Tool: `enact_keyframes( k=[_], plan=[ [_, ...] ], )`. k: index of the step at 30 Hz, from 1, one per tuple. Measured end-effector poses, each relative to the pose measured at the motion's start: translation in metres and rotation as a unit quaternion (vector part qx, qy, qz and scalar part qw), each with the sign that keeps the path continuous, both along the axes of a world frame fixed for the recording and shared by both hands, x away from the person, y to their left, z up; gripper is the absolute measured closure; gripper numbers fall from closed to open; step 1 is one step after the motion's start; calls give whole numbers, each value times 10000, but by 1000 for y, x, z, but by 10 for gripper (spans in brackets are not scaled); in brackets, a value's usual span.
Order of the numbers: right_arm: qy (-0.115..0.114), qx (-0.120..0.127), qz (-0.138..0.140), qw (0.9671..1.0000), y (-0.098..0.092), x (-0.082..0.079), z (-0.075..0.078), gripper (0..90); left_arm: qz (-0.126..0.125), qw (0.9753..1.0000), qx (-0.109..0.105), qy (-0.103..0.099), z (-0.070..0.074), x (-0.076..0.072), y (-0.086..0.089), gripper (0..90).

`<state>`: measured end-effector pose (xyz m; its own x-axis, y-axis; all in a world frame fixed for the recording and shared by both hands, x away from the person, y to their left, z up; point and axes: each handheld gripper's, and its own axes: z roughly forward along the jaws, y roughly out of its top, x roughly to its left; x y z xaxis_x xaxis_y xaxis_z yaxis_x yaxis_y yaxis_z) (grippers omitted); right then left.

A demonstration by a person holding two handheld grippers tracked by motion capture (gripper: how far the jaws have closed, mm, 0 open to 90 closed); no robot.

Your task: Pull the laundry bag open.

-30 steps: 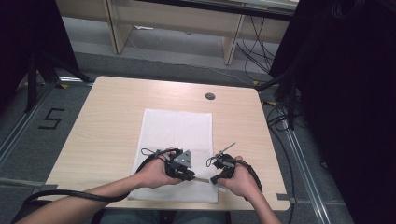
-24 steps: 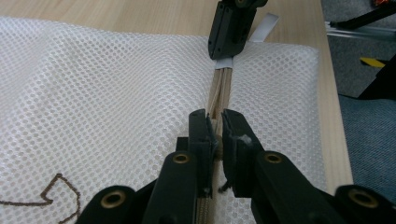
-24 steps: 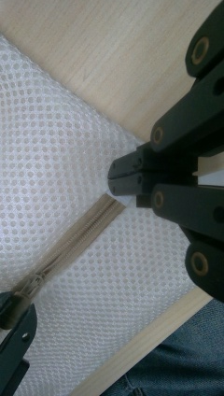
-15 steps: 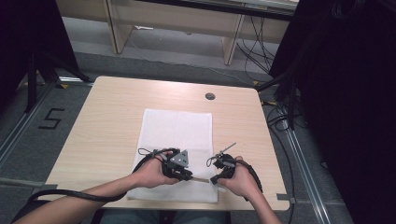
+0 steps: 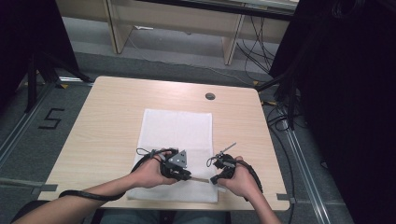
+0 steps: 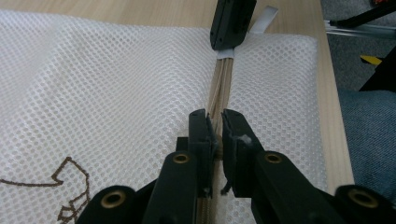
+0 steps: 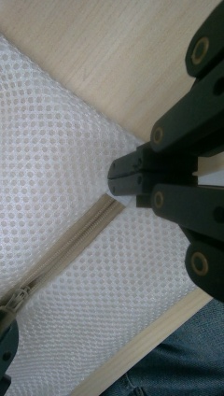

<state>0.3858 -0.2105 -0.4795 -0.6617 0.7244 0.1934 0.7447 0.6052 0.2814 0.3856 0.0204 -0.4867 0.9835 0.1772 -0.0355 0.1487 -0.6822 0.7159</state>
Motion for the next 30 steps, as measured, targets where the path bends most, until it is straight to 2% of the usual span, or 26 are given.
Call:
enact_keyframes(
  k=[7,9,10,12,13,15,19,21,26,27,30],
  plan=[
    [-5,5,15,10000,0,0,0,900,-92,9999,57,-79,0,0,2,822],
    [0,26,31,10000,0,0,0,900,-33,10000,-30,22,0,1,5,822],
    [1,29,38,10000,0,0,0,900,-46,10000,25,-27,1,1,6,822],
    [-4,34,35,10000,0,0,0,900,1,10000,-47,54,0,0,7,822],
    [2,32,41,10000,0,0,0,900,-23,10000,-1,36,1,0,7,822],
    [90,12,-44,9999,1,-1,1,900,-48,10000,2,10,1,0,7,822],
    [47,29,-8,10000,1,-1,0,900,-92,9999,49,-58,1,0,9,822],
    [-11,33,93,10000,0,0,0,900,-26,10000,48,-9,1,1,12,822],
    [72,43,-25,10000,1,-1,0,900,-10,10000,-26,49,2,1,17,822],
    [66,26,-23,10000,2,-1,1,900,-34,10000,34,-26,3,0,17,822],
    [4,31,59,10000,1,0,0,900,-47,10000,25,-23,2,1,18,822]
  ],
)
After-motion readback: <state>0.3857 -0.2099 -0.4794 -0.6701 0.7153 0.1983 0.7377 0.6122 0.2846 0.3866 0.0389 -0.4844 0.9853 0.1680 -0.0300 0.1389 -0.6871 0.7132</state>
